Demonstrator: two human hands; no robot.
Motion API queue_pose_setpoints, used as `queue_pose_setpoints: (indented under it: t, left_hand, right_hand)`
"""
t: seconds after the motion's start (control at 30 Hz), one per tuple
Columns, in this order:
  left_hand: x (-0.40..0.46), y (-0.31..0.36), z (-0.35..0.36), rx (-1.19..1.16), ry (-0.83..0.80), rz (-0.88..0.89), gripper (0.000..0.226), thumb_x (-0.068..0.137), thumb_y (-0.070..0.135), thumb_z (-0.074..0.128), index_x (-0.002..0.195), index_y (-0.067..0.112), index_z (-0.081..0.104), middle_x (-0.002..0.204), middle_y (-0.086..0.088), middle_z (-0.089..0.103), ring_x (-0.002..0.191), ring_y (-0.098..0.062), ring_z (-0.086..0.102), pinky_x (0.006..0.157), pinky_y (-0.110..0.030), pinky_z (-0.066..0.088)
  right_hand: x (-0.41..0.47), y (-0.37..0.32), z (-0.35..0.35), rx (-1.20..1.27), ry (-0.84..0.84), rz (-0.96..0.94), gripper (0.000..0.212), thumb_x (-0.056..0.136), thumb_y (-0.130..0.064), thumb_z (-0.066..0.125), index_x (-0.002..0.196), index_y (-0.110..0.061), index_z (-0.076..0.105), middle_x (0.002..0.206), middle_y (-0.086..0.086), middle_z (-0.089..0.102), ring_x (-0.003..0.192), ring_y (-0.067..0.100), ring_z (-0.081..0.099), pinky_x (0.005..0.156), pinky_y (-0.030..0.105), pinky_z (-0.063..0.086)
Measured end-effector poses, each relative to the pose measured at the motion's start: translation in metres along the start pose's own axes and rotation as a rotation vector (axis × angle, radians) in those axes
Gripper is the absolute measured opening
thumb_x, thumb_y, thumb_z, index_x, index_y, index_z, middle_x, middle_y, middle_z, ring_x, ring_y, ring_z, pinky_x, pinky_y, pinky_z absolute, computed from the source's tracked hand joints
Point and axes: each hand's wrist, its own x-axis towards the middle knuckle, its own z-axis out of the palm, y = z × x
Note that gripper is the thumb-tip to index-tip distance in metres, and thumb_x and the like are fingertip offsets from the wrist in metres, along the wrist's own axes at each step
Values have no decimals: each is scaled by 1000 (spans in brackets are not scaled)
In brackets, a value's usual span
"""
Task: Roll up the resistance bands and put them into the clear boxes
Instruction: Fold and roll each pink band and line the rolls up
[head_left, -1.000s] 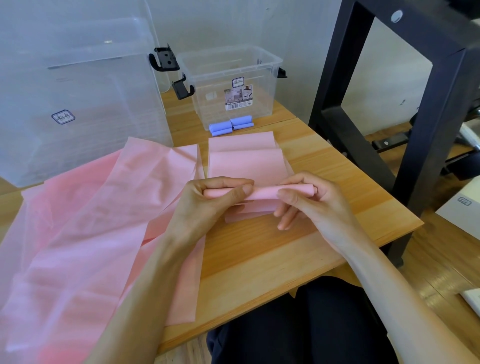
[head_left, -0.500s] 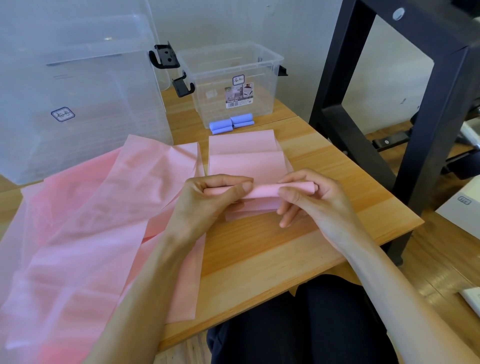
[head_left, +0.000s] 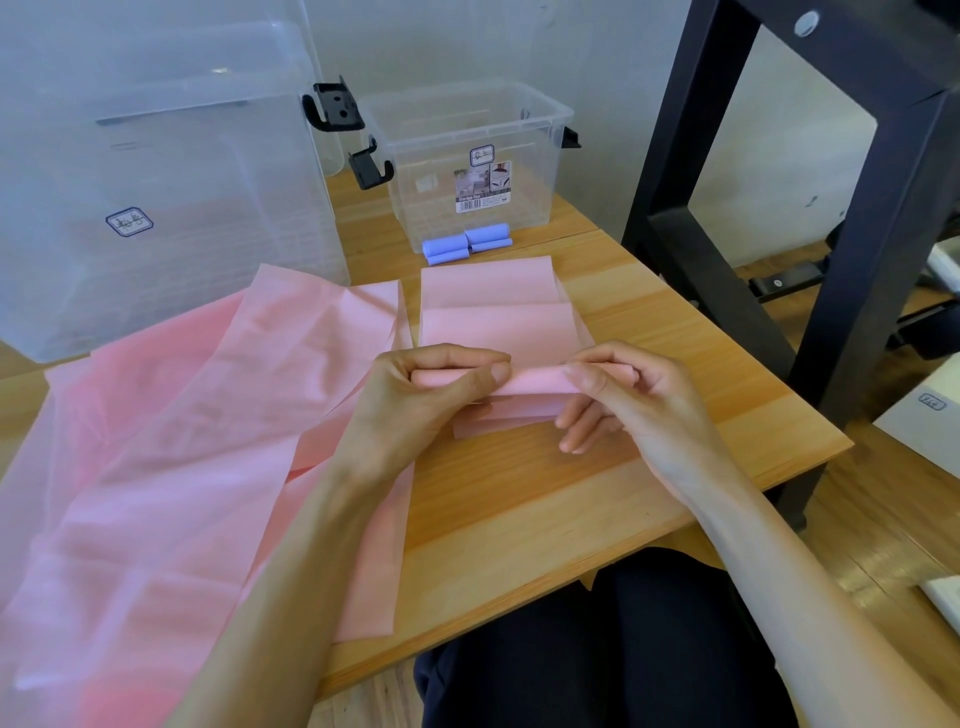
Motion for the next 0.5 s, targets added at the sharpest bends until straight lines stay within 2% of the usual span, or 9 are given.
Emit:
queue_pose_setpoints:
  t: [0.13, 0.27, 0.33, 0.5]
  left_hand:
    - [0, -1, 0, -6, 25, -17, 14, 72, 23, 80, 85, 17, 80, 85, -5, 77, 76, -16, 70, 72, -23, 58]
    - [-1, 0, 0, 9, -24, -1, 26, 61, 32, 83, 85, 23, 81, 89, -3, 77, 79, -17, 71, 81, -28, 59]
    - [-1, 0, -1, 10, -22, 4, 23, 62, 30, 83, 83, 22, 81, 86, -4, 77, 76, -16, 70, 80, -29, 59]
    - [0, -1, 0, 9, 29, 1, 19, 67, 31, 80, 81, 19, 81, 86, -8, 77, 74, -18, 69, 78, -31, 58]
  right_hand:
    - [0, -1, 0, -12, -30, -9, 26, 84, -13, 70, 108, -5, 66, 82, 16, 74, 61, 31, 71, 57, 37, 60]
    - [-1, -1, -1, -3, 23, -5, 21, 84, -21, 68, 98, -5, 69, 74, 16, 72, 55, 31, 68, 52, 34, 57]
    - [0, -1, 0, 14, 32, 4, 24, 82, -26, 69, 95, -5, 69, 76, 15, 73, 57, 29, 69, 54, 34, 58]
    - [-1, -1, 0, -5, -10, -12, 26, 81, -17, 71, 104, -7, 67, 83, 15, 74, 61, 29, 70, 56, 34, 59]
